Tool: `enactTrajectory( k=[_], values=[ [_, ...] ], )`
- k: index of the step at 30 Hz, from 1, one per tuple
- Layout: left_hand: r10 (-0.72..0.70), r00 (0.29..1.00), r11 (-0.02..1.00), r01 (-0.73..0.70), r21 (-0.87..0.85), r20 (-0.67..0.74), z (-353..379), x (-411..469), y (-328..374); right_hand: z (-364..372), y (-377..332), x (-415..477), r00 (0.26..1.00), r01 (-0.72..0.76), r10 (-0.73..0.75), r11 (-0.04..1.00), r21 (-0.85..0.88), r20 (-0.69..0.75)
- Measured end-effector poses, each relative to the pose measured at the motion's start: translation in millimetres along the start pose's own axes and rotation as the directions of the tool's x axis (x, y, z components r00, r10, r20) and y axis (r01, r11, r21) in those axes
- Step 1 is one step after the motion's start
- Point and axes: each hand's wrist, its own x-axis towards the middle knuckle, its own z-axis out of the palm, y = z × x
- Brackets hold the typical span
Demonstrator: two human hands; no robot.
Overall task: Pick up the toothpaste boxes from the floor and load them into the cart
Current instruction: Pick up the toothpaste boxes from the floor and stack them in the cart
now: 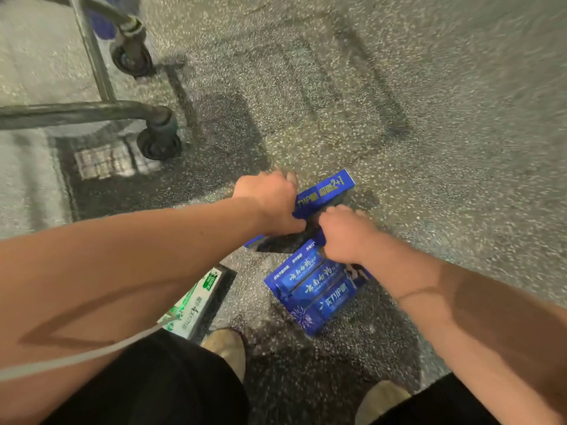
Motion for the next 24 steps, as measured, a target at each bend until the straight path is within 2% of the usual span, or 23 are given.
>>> enactTrajectory(
  k=[5,11,14,16,19,22,24],
  values=[
    [-0.020,0.998,1.000,0.019,0.014,0.053,10,10,9,43,15,19,0.970,-0.220,0.234,0.960,0.174,-0.063],
    [0.006,0.999,1.000,-0.006,-0.007,0.050,19,17,23,68,33,23,0.916,-0.398,0.395,0.881,0.255,0.067],
    [0.001,1.000,1.000,0.000,-0.026,0.029,23,21,25,78,39,28,0.907,-0.420,0.406,0.865,0.274,0.109],
    [-0.007,0.999,0.999,0.008,-0.049,0.031,25,22,23,78,40,31,0.927,-0.376,0.364,0.893,0.249,0.096],
    [-0.012,0.999,0.998,0.014,-0.056,0.040,25,21,22,71,35,39,0.979,-0.201,0.200,0.980,0.011,0.031],
    [-0.004,0.999,0.998,0.007,-0.057,0.050,25,20,21,65,28,46,0.988,0.057,-0.030,0.983,-0.176,0.149],
    [-0.001,0.999,0.998,0.005,-0.061,0.055,26,21,20,65,24,47,0.979,0.137,-0.095,0.962,-0.236,0.179]
  ],
)
